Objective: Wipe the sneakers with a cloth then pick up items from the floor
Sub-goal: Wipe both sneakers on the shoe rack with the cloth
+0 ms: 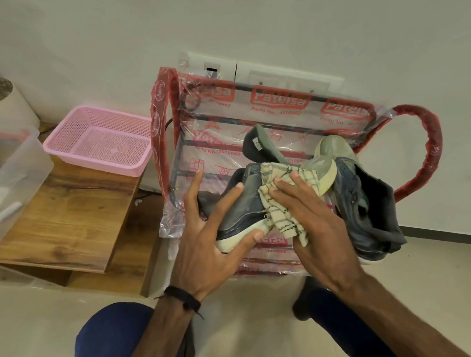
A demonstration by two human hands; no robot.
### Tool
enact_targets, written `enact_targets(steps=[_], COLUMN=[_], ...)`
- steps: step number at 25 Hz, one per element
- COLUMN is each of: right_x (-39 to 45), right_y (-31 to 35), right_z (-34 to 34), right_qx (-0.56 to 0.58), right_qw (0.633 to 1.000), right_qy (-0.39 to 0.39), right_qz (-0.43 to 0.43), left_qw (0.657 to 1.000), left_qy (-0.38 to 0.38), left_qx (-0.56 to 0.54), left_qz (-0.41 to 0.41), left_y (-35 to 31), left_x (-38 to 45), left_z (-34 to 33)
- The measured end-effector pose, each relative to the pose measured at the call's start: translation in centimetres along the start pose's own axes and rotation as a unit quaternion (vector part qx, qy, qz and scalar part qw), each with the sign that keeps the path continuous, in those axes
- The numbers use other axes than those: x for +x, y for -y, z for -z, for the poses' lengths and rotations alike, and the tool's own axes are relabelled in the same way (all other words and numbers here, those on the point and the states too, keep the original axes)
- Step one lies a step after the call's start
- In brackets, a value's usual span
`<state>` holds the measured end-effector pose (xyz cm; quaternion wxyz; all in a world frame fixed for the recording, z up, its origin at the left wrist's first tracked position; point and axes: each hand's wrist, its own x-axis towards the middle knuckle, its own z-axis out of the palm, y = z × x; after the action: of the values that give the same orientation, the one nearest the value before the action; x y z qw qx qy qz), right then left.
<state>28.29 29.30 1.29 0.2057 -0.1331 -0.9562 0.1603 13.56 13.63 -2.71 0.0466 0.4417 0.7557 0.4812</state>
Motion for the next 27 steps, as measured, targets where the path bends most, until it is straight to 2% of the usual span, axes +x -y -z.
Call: enact_targets(steps=[2, 5, 8, 9, 11, 12, 13, 15, 16, 17, 19, 20, 23, 24, 27], right_x=[-0.3, -0.6, -1.3, -0.9, 0.4, 0.8, 0.7, 0.0, -0.3, -0.1, 0.6, 0.5, -1.0, -0.8, 0.9], right_y=[0.6, 3.0, 4.2, 3.2, 1.5, 1.5, 2.2, 3.7, 3.5, 2.8, 1.9, 2.3, 4.4, 3.8, 2.1], right_z=[0.3, 0.1, -0.5, -0.3, 0.6, 0.7, 0.6, 0.2, 0.1, 0.4, 1.0, 0.9, 0.4, 0.3, 0.7], right_qx=[0.021, 0.04, -0.031, -0.049, -0.034, -0.029, -0.036, -0.071, -0.071, -0.063, -0.029, -0.026, -0.062, -0.065, -0.008], right_qw=[1.0, 0.998, 0.984, 0.985, 0.999, 0.999, 0.999, 0.988, 0.984, 0.99, 1.0, 0.999, 0.986, 0.985, 0.999], right_qy=[0.003, 0.027, 0.065, 0.057, 0.001, -0.008, -0.004, 0.042, 0.05, 0.045, 0.007, 0.011, 0.06, 0.054, 0.002], right_qz=[0.018, 0.046, 0.163, 0.153, 0.021, -0.018, -0.002, 0.127, 0.153, 0.122, -0.006, -0.018, 0.141, 0.149, -0.042], left_qw=[0.999, 1.0, 1.0, 1.0, 1.0, 1.0, 0.999, 0.999, 0.999, 0.999, 0.998, 0.998, 0.998, 0.998, 0.997], left_qy=[0.027, 0.016, 0.001, -0.006, -0.021, -0.027, -0.03, -0.033, -0.031, -0.034, -0.052, -0.054, -0.055, -0.055, -0.068], left_qx=[-0.001, -0.001, -0.009, -0.006, 0.008, 0.012, 0.01, -0.002, -0.003, 0.001, 0.018, 0.019, 0.008, 0.007, 0.027], left_qz=[-0.018, 0.007, 0.009, 0.008, 0.005, 0.005, 0.007, 0.009, 0.007, 0.003, -0.007, -0.008, -0.003, -0.006, -0.018], left_y=[0.5, 0.5, 0.1, -0.1, -0.3, -0.4, -0.4, -0.1, -0.2, -0.2, -0.2, -0.3, 0.1, 0.1, -0.1], left_x=[0.0, -0.1, -0.2, -0.2, -0.2, -0.3, -0.4, -0.3, -0.3, -0.3, -0.3, -0.4, -0.4, -0.3, -0.2], left_z=[0.2, 0.4, 0.4, 0.4, 0.0, 0.0, -0.1, 0.0, 0.1, 0.0, -0.3, -0.5, -0.6, -0.6, -0.9])
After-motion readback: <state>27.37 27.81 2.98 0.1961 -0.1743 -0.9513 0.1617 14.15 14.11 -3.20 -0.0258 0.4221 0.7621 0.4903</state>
